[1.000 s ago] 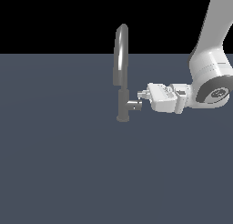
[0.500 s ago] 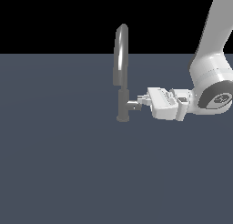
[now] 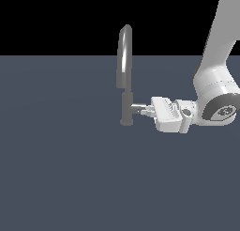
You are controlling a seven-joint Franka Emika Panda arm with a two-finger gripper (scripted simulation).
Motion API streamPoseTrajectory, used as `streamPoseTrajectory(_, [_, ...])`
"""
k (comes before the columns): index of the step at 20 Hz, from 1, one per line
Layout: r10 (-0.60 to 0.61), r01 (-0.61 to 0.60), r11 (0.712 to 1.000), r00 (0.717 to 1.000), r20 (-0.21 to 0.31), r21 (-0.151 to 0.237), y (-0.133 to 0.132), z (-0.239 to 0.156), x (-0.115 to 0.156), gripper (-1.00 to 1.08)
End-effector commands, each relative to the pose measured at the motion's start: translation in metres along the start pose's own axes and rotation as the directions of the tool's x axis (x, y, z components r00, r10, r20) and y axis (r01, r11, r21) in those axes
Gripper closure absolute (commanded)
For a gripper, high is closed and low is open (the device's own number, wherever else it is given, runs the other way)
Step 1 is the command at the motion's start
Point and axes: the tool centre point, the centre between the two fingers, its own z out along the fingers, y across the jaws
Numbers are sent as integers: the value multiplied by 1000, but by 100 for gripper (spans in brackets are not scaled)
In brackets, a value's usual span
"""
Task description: Turn on the faucet by rotating a designated handle.
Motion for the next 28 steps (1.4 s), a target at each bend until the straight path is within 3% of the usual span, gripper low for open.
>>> streamPoseTrajectory(1, [39,-39,999,999,-3,4,13,0,32,108])
streamPoseTrajectory(2, [39,-39,999,999,-3,4,13,0,32,108])
streamPoseTrajectory(3, [1,-1,1000,1000,1,0,1,0,8,108])
streamPoseTrajectory(15, [39,-39,999,999,-3,4,-1,0,62,108])
streamPoseTrajectory(16, [39,-39,999,999,-3,4,-1,0,62,108])
streamPoseTrajectory(17, [-15,15,1000,1000,13,-7,-13,-3,25,108])
streamPoseTrajectory(28, [23,-23,1000,1000,2,0,-24,-1,64,108])
